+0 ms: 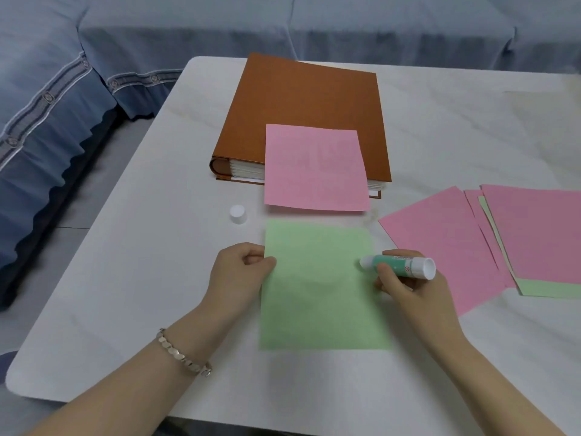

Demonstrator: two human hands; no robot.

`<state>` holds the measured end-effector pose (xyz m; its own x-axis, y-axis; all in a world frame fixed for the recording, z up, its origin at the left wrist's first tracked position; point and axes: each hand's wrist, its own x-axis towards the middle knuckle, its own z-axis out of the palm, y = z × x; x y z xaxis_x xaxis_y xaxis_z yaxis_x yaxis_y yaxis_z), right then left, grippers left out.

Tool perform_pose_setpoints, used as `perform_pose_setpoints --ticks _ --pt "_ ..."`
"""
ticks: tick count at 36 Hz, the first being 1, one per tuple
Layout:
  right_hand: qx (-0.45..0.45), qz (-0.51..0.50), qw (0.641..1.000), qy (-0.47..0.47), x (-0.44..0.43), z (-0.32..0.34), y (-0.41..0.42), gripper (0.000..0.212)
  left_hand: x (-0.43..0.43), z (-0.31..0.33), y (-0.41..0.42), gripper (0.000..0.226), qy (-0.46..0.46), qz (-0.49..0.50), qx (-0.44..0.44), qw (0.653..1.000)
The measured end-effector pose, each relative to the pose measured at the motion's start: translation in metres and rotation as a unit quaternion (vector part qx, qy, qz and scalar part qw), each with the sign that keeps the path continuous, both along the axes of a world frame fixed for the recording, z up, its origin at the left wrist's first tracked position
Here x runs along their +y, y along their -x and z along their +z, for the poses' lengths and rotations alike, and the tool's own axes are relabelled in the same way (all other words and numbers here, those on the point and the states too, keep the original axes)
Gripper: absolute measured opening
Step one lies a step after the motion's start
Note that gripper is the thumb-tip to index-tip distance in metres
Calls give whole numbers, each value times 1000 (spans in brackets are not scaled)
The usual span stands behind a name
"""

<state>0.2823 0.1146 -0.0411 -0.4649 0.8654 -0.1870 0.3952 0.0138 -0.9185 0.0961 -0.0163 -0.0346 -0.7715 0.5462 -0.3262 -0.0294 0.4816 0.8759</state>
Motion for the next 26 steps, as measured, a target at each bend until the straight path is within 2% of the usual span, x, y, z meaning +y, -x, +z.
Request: perform_pose_setpoints --ticks 6,11,13,15,17,19,23,26 --pt "18 21 1000 -9 -3 10 0 14 -16 7 -10 15 55 -49 150 986" --pt "59 41 996 -51 -6 31 4 21 -30 23 -5 18 24 -116 280 953" --pt "86 40 993 -70 -6 41 10 19 -30 35 7 18 -28 -72 293 953" --pt "110 40 990 -82 -5 51 17 14 -27 48 25 26 -77 18 263 961" --pt "123 54 987 -89 -5 58 27 18 -24 58 45 29 -103 111 226 962" --pt "129 69 985 -95 -6 62 38 22 -23 61 67 27 -109 185 199 956" --pt "124 80 985 -87 -10 64 58 17 -26 48 120 19 -95 318 162 929" --pt "105 97 986 -82 -16 63 71 15 -26 28 150 21 -50 351 148 923"
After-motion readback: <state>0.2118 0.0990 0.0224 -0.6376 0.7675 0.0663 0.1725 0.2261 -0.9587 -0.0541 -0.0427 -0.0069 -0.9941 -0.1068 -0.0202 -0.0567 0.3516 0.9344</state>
